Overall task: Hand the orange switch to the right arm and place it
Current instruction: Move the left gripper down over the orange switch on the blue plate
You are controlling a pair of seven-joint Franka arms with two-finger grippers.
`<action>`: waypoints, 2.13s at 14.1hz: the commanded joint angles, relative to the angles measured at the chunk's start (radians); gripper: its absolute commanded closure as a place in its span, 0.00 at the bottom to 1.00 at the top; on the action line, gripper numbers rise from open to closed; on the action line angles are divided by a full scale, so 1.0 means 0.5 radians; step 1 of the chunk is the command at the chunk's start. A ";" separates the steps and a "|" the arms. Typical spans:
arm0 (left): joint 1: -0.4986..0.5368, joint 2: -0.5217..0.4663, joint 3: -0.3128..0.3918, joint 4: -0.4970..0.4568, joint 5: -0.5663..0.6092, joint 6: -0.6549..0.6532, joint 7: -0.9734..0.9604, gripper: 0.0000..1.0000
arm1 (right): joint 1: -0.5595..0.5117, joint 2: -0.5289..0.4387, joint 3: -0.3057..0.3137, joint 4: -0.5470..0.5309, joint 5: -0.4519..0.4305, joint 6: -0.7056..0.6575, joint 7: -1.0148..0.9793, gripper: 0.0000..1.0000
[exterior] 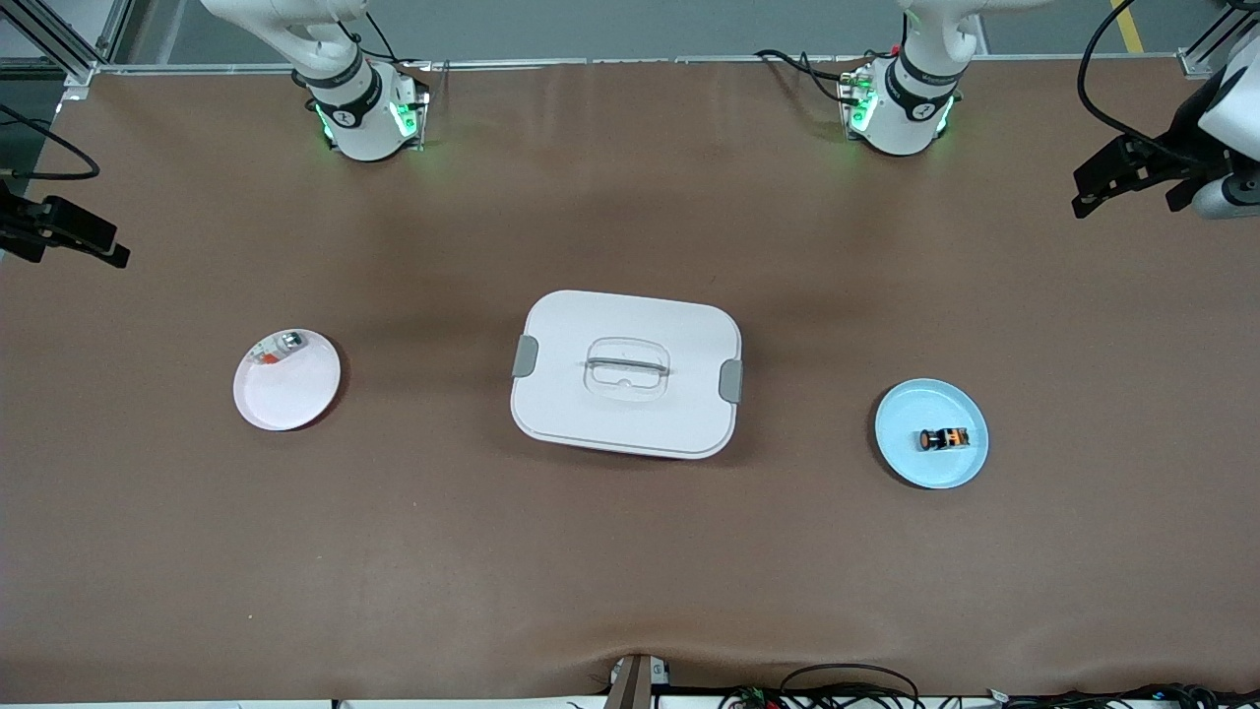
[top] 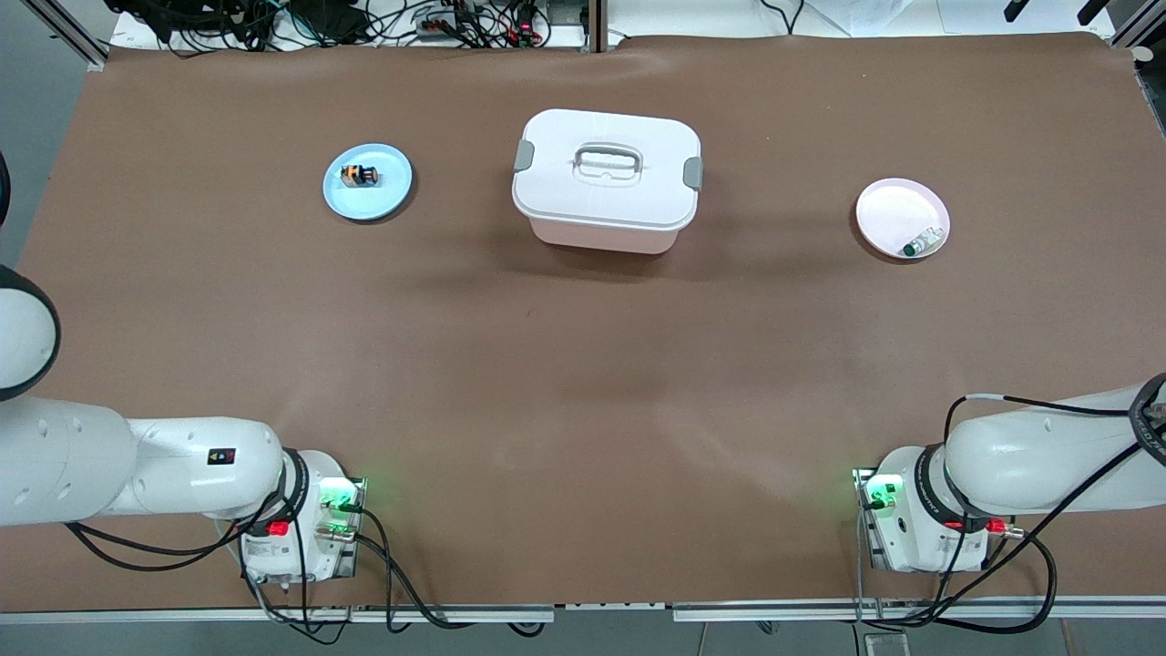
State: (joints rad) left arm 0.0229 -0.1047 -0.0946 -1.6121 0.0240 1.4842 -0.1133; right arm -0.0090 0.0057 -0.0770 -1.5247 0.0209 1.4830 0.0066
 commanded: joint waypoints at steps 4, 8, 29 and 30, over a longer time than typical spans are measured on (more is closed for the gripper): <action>0.009 0.093 -0.010 0.089 0.044 -0.039 0.036 0.00 | -0.016 0.013 0.019 0.043 -0.033 -0.027 -0.004 0.00; 0.013 0.255 -0.010 0.083 0.047 0.089 0.042 0.00 | -0.016 0.013 0.019 0.043 -0.033 -0.027 -0.004 0.00; 0.062 1.246 0.005 -0.383 0.164 1.688 -0.016 0.00 | -0.013 0.013 0.019 0.043 -0.033 -0.027 -0.001 0.00; 0.062 1.265 0.008 -0.396 0.164 1.731 -0.016 0.00 | -0.013 0.013 0.019 0.043 -0.033 -0.027 -0.001 0.00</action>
State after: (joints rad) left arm 0.0461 0.5267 -0.0887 -1.7756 0.0878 2.2930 -0.1122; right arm -0.0089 0.0057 -0.0757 -1.5228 0.0204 1.4830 0.0066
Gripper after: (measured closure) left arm 0.000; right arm 0.000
